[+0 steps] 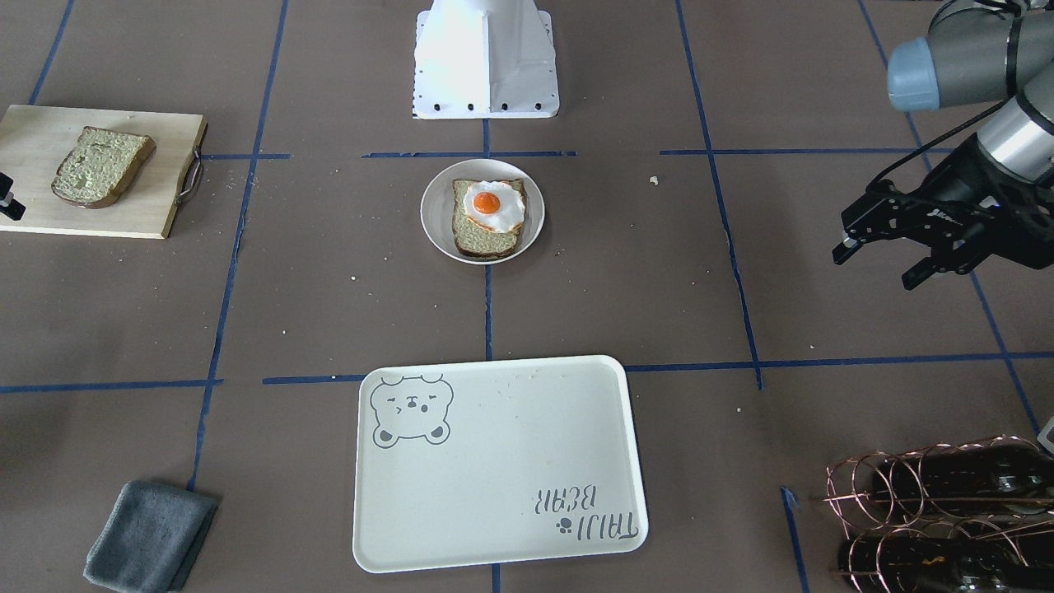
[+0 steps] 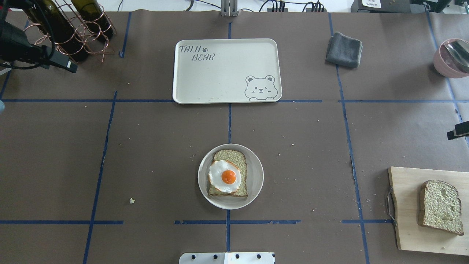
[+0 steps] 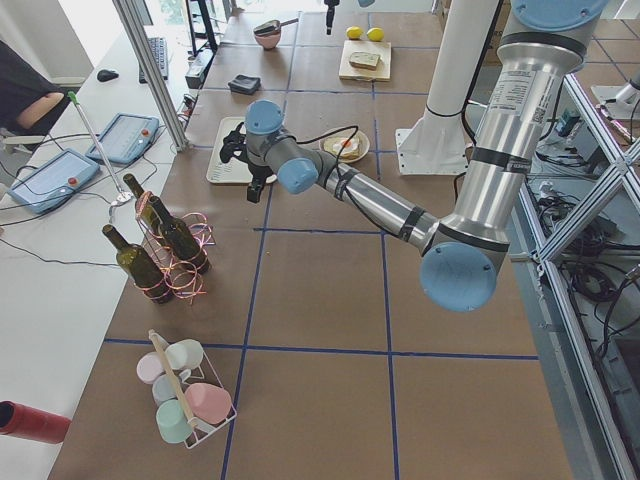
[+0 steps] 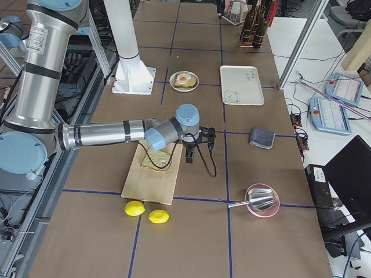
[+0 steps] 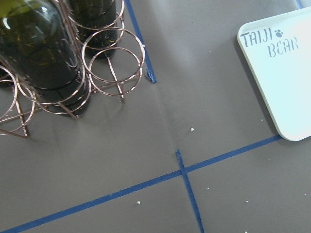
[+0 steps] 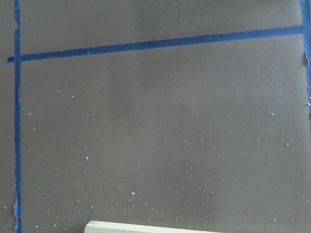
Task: Make sandwich and place on tray
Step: 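Lower the right gripper onto the board's bread slice while the left arm advances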
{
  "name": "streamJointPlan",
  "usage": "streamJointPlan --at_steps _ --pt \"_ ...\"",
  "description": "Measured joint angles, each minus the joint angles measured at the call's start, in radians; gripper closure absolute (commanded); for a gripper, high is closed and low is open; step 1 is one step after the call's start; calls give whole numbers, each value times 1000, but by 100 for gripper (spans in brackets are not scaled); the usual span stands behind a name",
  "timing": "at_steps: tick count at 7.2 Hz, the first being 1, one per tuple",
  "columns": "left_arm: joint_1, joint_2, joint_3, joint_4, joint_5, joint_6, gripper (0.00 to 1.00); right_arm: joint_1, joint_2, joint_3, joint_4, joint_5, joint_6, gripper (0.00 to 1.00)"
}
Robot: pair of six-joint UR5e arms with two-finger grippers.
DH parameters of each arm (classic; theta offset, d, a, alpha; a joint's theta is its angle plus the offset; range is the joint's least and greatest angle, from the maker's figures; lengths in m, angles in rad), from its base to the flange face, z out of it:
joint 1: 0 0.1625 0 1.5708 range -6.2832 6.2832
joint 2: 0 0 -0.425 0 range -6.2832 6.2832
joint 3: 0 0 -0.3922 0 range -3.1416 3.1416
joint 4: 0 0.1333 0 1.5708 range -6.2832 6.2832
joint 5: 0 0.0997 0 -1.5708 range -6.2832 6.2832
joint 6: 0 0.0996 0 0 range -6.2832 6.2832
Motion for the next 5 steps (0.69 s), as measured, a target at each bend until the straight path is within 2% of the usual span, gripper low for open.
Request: streamJointPlan --at_steps 3,5 --pt "134 -36 -1 -93 63 -244 0 -113 -125 2 180 -39 164 0" --pt "170 -60 -1 -104 78 -308 0 -235 -206 -1 313 -106 288 0"
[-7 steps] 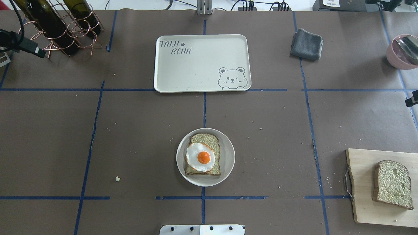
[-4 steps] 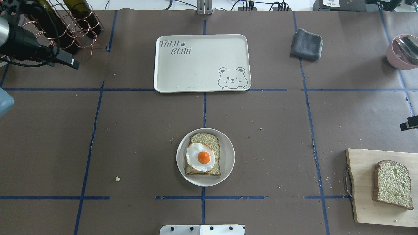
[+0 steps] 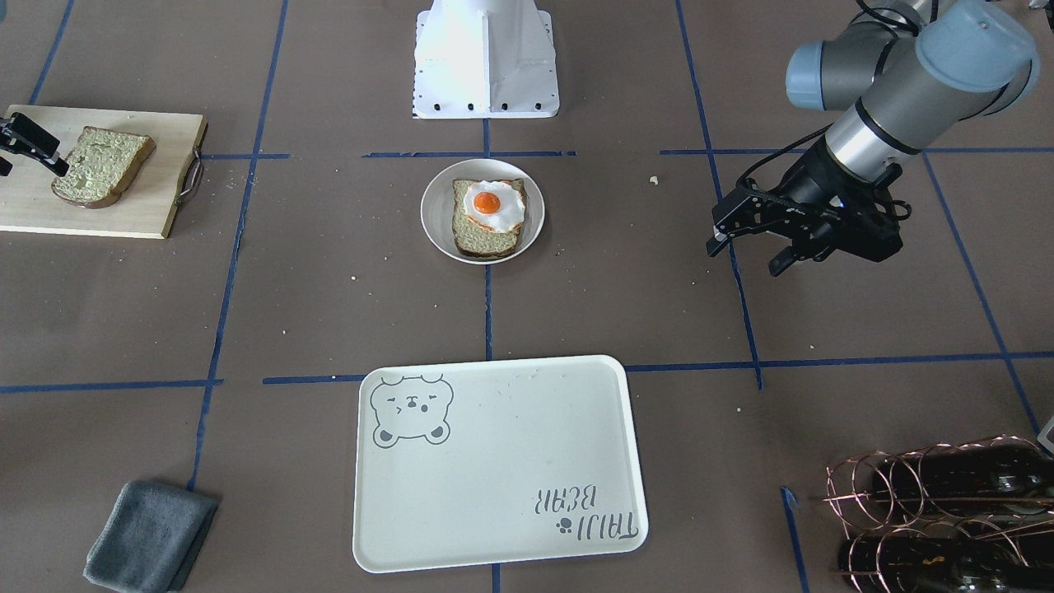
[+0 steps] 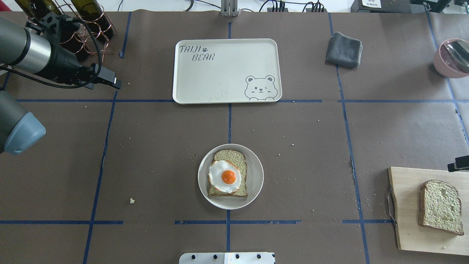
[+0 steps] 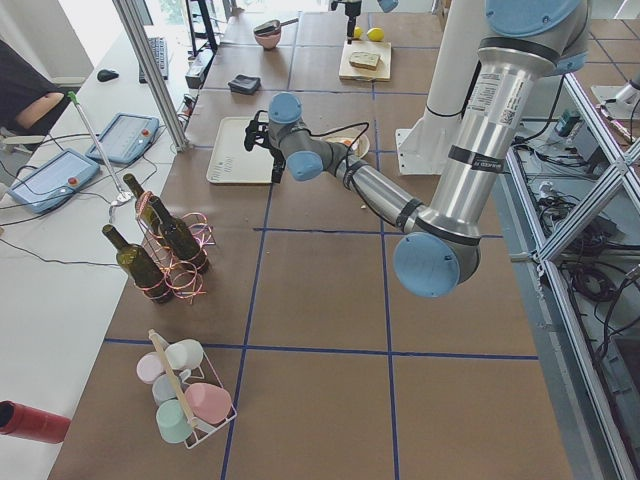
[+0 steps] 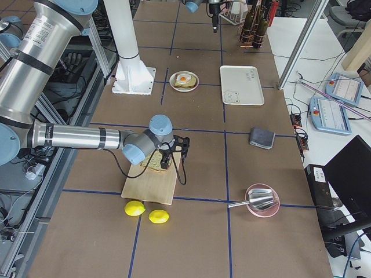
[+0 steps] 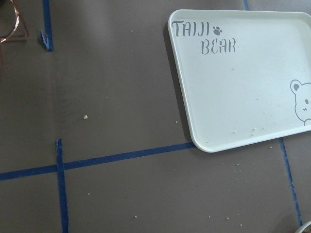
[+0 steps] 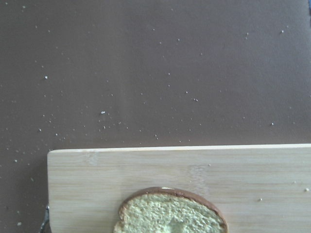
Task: Make sandwich and place on tray
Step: 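Lower the right gripper onto the board's bread slice while the left arm advances, then grasp the bread slice edge with the right gripper and lift it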
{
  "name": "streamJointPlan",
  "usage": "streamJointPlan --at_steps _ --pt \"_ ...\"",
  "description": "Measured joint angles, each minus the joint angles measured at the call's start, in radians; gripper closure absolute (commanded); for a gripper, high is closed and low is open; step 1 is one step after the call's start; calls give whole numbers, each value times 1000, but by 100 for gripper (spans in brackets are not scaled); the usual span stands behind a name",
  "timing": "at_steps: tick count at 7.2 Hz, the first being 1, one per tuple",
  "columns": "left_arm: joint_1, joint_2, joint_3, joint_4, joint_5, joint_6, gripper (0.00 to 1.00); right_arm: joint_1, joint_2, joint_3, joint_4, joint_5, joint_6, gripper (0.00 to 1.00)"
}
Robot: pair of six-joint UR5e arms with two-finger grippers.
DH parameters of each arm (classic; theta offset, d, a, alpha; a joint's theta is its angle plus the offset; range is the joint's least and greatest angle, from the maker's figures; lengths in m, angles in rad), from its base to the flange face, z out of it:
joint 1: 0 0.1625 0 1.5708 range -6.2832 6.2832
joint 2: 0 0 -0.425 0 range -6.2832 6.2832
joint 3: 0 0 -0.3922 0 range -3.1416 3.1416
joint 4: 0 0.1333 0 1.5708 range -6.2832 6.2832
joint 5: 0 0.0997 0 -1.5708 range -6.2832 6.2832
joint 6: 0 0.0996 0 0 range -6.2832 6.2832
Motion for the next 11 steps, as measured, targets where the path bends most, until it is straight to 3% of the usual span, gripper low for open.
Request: streamJointPlan --at_steps 4,6,11 --pt "11 -11 2 -1 7 -14 0 -172 -49 -126 244 -116 122 1" --pt "11 -15 4 -1 7 -12 0 -211 -63 -147 292 -119 143 9" --pt "11 -16 4 -1 7 -9 0 -250 -66 -150 303 -118 158 91"
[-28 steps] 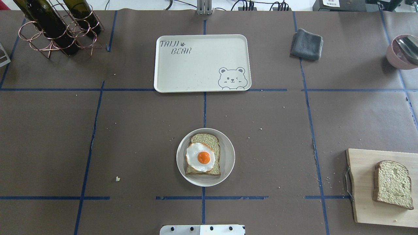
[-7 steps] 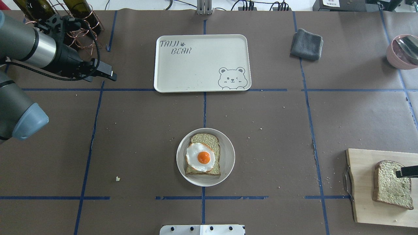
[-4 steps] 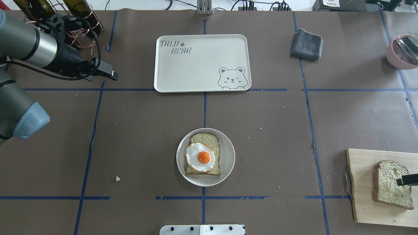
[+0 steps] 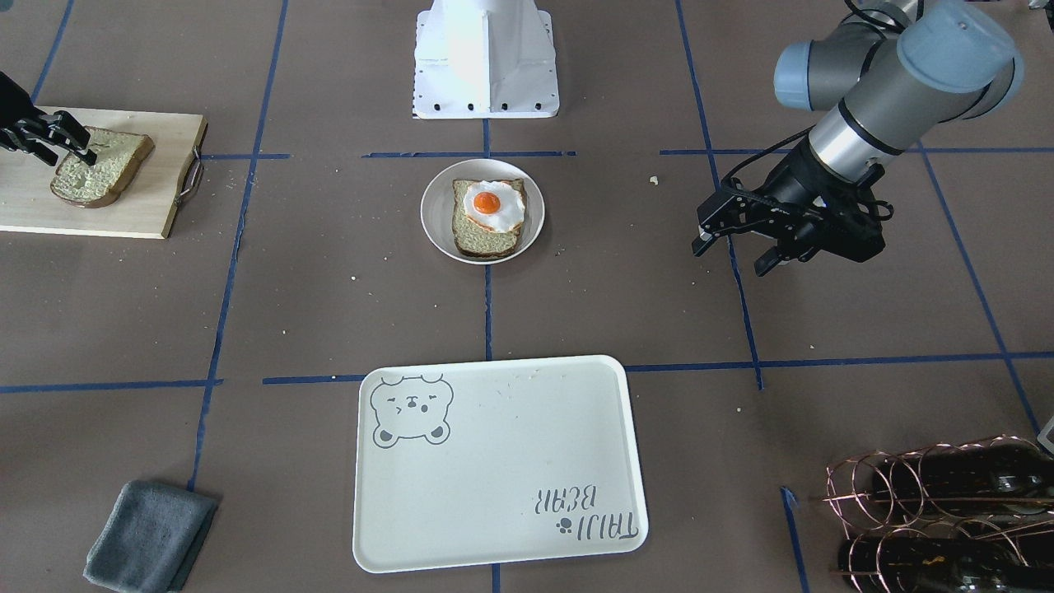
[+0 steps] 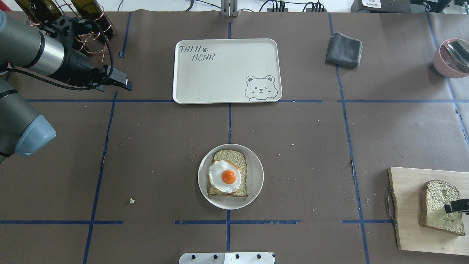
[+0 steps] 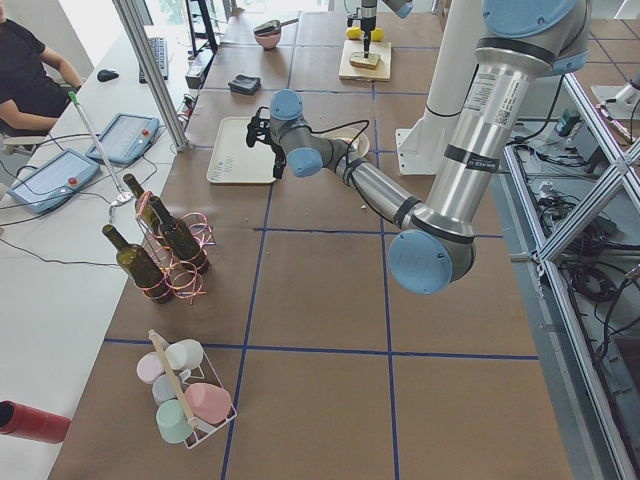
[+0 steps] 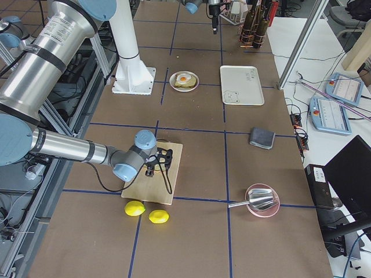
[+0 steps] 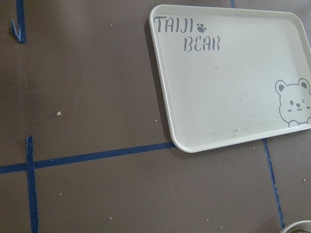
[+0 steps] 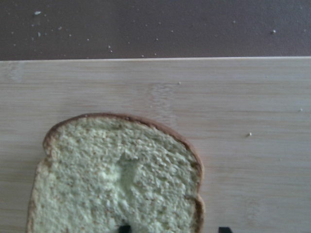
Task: Make sandwich and place on tray
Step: 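Grasp the bread slice edge with the right gripper and lift it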
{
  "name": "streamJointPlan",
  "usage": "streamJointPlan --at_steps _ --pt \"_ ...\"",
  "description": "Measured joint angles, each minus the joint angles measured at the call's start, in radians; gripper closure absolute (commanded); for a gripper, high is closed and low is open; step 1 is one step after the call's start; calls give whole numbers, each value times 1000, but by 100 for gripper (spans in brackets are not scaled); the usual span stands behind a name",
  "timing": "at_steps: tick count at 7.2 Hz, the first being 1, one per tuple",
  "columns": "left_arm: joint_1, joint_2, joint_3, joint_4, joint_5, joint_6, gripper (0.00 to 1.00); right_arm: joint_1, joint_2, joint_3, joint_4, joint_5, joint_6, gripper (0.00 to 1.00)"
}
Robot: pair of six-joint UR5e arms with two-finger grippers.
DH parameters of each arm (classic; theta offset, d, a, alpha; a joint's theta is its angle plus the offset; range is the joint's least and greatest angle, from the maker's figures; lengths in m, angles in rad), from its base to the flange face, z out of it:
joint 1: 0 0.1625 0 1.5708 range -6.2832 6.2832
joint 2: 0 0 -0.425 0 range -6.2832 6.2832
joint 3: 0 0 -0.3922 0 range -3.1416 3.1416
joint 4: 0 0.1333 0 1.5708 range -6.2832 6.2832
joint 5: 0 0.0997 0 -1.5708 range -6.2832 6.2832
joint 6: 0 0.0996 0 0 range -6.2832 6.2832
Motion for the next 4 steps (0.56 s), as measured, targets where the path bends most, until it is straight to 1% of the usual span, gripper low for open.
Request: streamJointPlan --at_steps 1,4 --pt "0 0 1 0 0 0 0 0 0 0 1 1 0 100" --pt "0 0 3 0 0 0 0 2 0 8 2 2 -1 100"
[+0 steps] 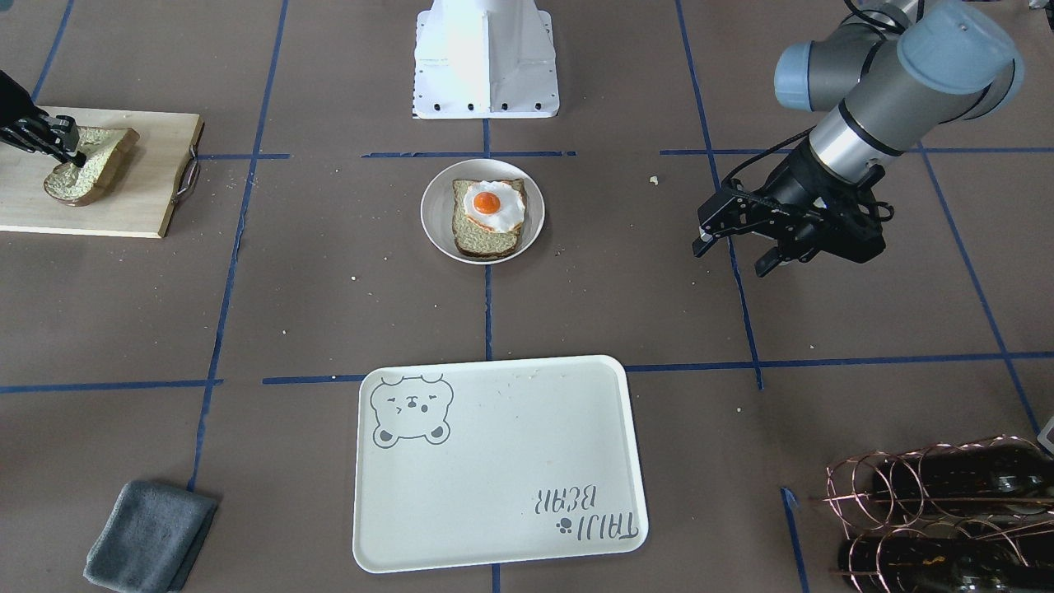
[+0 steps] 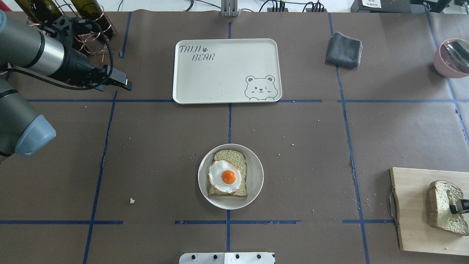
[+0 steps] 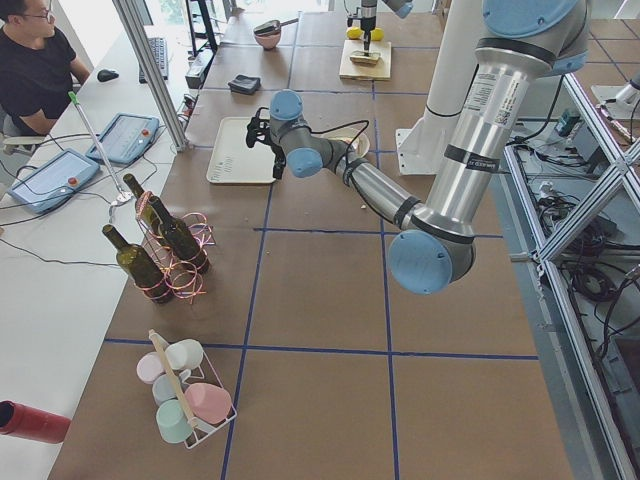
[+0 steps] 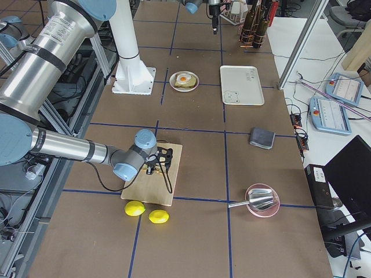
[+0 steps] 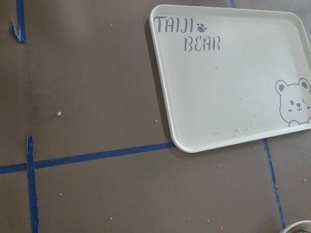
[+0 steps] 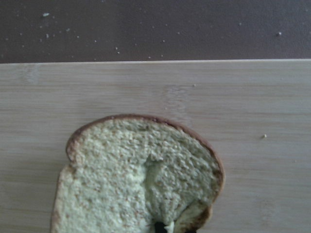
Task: Make sandwich and place on tray
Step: 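Grasp the bread slice edge with the right gripper and lift it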
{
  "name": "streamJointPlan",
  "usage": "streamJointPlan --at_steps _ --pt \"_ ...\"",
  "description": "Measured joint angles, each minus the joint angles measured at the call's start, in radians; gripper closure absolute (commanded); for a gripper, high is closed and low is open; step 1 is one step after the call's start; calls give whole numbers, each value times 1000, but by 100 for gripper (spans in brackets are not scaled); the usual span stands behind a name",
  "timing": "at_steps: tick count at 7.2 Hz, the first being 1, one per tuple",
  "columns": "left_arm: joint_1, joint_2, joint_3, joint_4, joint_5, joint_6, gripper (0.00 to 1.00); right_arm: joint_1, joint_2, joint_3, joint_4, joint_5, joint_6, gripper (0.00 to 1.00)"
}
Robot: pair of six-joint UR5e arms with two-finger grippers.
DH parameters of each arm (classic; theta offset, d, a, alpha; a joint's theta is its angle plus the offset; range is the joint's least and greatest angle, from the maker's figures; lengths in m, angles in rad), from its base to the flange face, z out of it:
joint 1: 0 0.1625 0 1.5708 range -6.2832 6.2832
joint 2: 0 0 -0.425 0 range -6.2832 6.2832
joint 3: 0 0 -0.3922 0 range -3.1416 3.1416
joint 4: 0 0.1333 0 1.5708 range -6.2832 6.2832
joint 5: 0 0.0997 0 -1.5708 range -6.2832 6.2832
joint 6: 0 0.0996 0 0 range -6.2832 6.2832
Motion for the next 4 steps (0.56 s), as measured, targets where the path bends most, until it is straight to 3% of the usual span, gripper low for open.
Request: streamJointPlan --at_steps 4 --pt "-1 1 0 0 0 0 0 13 10 66 2 8 1 100"
